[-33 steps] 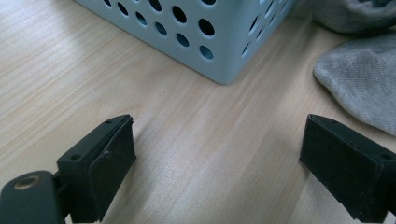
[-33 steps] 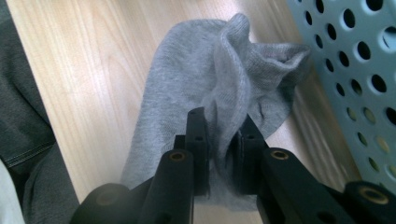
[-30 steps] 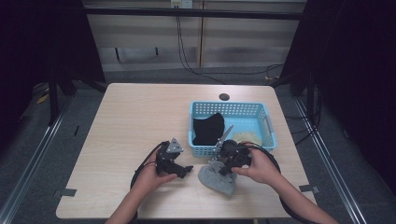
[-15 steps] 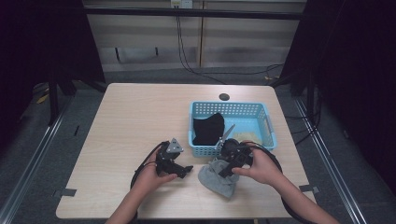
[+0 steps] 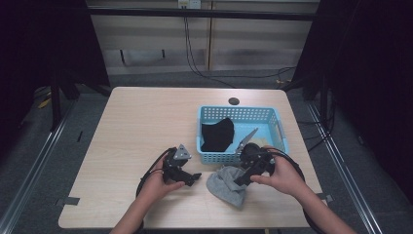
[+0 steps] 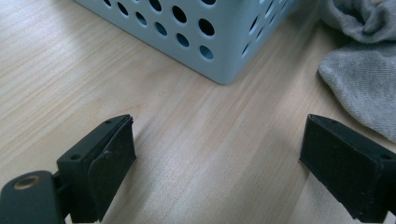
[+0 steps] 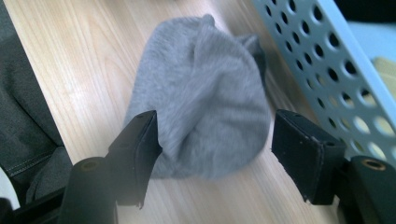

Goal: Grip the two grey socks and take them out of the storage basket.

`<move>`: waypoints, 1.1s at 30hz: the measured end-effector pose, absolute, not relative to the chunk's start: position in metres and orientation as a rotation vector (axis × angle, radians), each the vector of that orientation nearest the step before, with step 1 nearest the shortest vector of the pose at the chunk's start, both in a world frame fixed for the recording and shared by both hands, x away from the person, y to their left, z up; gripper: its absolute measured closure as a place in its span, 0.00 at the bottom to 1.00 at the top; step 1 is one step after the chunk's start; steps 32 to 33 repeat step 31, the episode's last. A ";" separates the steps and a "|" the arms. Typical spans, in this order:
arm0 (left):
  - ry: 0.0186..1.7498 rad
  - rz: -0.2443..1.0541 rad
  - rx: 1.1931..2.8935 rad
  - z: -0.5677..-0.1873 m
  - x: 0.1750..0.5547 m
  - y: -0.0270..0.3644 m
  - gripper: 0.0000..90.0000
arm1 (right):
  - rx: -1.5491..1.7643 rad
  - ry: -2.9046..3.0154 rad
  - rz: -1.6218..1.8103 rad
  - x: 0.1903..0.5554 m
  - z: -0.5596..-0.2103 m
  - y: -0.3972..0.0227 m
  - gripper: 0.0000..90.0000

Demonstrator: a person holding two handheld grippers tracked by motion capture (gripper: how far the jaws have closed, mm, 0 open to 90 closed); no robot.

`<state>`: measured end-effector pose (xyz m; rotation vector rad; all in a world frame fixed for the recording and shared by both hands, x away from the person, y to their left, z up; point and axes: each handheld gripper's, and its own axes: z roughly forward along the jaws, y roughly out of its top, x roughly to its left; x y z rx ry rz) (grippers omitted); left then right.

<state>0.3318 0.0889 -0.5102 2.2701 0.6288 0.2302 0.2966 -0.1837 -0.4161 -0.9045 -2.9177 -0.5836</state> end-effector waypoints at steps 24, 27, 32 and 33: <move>0.628 0.228 2.270 -0.510 0.332 0.089 0.11 | -1.017 -2.935 -0.851 0.266 -0.480 -0.254 0.27; 0.628 0.228 2.271 -0.510 0.332 0.089 0.11 | -1.031 -2.933 -0.844 0.263 -0.486 -0.257 0.25; 0.627 0.228 2.271 -0.510 0.332 0.089 0.10 | -1.038 -2.928 -0.860 0.263 -0.486 -0.259 0.25; 0.627 0.228 2.271 -0.510 0.332 0.089 0.10 | -1.038 -2.928 -0.860 0.263 -0.486 -0.259 0.25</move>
